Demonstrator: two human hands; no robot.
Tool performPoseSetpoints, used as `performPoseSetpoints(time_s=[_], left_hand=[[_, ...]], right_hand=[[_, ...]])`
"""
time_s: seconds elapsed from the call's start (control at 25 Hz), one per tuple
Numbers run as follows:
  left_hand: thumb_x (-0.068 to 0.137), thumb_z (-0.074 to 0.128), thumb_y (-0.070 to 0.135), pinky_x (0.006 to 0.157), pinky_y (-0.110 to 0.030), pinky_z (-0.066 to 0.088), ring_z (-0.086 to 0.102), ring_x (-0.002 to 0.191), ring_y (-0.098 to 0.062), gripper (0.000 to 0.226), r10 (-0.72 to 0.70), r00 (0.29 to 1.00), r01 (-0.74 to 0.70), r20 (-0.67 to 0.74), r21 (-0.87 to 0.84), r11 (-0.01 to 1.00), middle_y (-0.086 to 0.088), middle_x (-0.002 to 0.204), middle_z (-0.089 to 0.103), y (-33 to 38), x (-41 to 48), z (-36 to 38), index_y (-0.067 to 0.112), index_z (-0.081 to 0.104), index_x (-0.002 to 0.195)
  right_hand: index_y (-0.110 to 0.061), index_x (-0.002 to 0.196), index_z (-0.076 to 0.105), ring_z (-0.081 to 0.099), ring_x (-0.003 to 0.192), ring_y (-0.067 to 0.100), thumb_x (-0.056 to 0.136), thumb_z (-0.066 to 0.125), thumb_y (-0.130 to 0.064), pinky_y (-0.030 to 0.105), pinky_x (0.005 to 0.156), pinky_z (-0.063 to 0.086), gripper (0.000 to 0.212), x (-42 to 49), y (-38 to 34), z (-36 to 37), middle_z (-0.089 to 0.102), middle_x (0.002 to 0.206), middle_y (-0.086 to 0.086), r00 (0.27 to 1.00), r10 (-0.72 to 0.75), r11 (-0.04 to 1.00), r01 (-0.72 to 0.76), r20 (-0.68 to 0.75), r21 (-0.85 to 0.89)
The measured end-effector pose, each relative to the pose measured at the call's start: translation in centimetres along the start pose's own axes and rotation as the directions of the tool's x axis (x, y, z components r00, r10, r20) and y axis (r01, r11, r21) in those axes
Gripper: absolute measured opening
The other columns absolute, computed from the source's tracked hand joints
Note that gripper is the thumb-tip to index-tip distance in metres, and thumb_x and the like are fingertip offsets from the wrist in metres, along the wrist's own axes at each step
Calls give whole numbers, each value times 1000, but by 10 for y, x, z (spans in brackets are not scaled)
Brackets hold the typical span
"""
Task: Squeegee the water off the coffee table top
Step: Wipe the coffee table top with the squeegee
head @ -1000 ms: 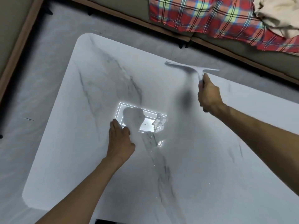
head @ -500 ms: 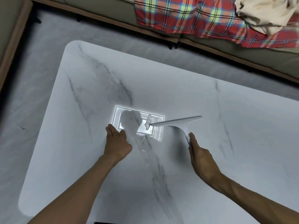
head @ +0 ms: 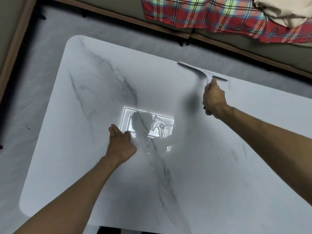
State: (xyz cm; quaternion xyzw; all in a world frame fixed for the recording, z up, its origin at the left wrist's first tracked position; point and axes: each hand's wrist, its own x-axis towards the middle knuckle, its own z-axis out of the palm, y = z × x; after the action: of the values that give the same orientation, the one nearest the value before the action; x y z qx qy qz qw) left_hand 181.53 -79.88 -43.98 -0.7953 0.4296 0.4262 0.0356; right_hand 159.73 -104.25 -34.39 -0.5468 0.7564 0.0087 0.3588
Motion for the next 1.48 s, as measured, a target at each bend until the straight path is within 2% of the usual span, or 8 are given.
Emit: performPoseSetpoints(time_s=[0.12,0.24,0.44,0.76,0.88,1.04,1.24,1.48], left_hand=[[76,50,15,119,-41,15,-10,146,-48,27,4,1000,-4,22,20,1000,-37,153,-6,-2,-1,-4,9,47,103],[78,52,16,119,-45,20,-10,147,-47,33,9,999,-11,31,35,999,-36,155,-8,-3,-2,-6,7,48,109],[78,55,18,116,-44,27,-9,148,-44,28,33,999,-33,18,18,999,-34,155,-5,-6,-5,-4,10,46,104],[73,54,7,85,-34,37,38,119,-35,21,119,982,-119,-146,7,993,-16,128,35,-31,-32,14,14,44,90],[75,50,3,100,-43,39,30,129,-43,31,90,986,-84,-140,46,995,-25,141,29,-38,-63,45,8,49,105],[79,50,6,111,-46,31,21,139,-44,37,64,997,-64,-49,20,998,-27,151,18,-42,-98,71,4,47,116],[85,46,5,121,-42,13,-7,149,-40,56,60,991,-69,123,77,995,-24,160,-9,-51,-106,70,-2,32,139],[85,45,3,119,-41,20,1,150,-38,64,45,991,-40,124,-37,998,-24,160,0,-51,-108,64,-6,22,144]], right_hand=[[-40,112,45,62,74,36,87,23,-54,34,53,46,36,-49,41,26,60,95,20,994,-71,996,76,82,-53],[-30,154,3,59,71,29,101,34,-24,34,65,46,62,-122,101,52,62,87,12,925,-239,927,308,296,-214],[-22,155,4,48,56,7,101,37,-23,28,58,38,63,-127,87,41,54,70,-4,899,-378,896,415,223,-157],[-17,144,24,51,82,34,99,26,-24,35,64,43,45,-24,-28,89,55,105,19,986,-156,986,159,59,-48],[-27,151,18,54,80,33,101,25,-32,39,75,45,50,-67,11,109,56,94,12,960,-278,943,280,41,-178],[-38,151,15,59,75,28,100,30,-36,35,72,46,53,-129,107,99,62,87,3,876,-425,827,479,230,-296],[-51,147,15,60,75,19,101,26,-42,35,70,49,48,-169,217,43,66,91,-7,905,-345,829,418,249,-372],[-62,138,25,59,73,14,93,17,-65,33,67,44,45,-189,241,-12,63,82,-18,932,-319,851,361,171,-382]])
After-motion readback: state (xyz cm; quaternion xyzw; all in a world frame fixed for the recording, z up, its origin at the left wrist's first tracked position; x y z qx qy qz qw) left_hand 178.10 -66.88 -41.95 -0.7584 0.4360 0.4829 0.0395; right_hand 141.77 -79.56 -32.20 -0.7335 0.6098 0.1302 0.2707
